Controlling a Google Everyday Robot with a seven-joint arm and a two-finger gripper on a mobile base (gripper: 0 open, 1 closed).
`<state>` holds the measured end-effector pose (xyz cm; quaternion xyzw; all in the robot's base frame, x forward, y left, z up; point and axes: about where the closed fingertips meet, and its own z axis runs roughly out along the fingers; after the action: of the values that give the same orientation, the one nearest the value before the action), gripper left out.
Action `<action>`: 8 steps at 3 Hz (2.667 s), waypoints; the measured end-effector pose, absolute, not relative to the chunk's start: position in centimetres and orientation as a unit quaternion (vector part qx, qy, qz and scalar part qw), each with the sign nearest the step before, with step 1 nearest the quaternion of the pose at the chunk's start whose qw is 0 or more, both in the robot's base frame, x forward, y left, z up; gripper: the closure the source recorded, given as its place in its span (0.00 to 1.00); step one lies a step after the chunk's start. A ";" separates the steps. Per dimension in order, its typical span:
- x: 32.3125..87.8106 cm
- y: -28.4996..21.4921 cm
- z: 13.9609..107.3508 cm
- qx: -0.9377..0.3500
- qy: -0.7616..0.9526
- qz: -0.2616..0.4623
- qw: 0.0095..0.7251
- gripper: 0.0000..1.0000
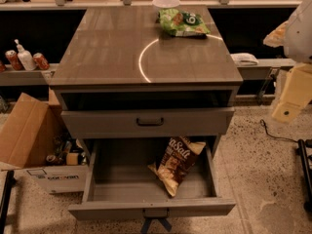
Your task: Pick brown chip bag from middle drawer and place on counter
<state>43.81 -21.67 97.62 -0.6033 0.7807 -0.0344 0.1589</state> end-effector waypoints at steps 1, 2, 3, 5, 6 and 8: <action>43.8 -21.7 97.6 -0.603 0.781 -0.034 0.159 0.00; 43.8 -21.6 95.4 -0.631 0.758 -0.032 0.160 0.00; 43.5 -21.0 89.4 -0.683 0.716 0.003 0.148 0.00; 40.8 -18.2 75.5 -0.728 0.668 0.127 0.090 0.00; 40.8 -18.2 75.5 -0.728 0.668 0.128 0.090 0.00; 43.6 -17.8 68.5 -0.693 0.674 0.196 0.165 0.00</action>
Offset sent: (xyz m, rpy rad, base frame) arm 0.0000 0.0017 -0.0770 -0.0161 0.0051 0.2352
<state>43.59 -17.83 68.50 -0.6927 0.6742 0.1961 0.1649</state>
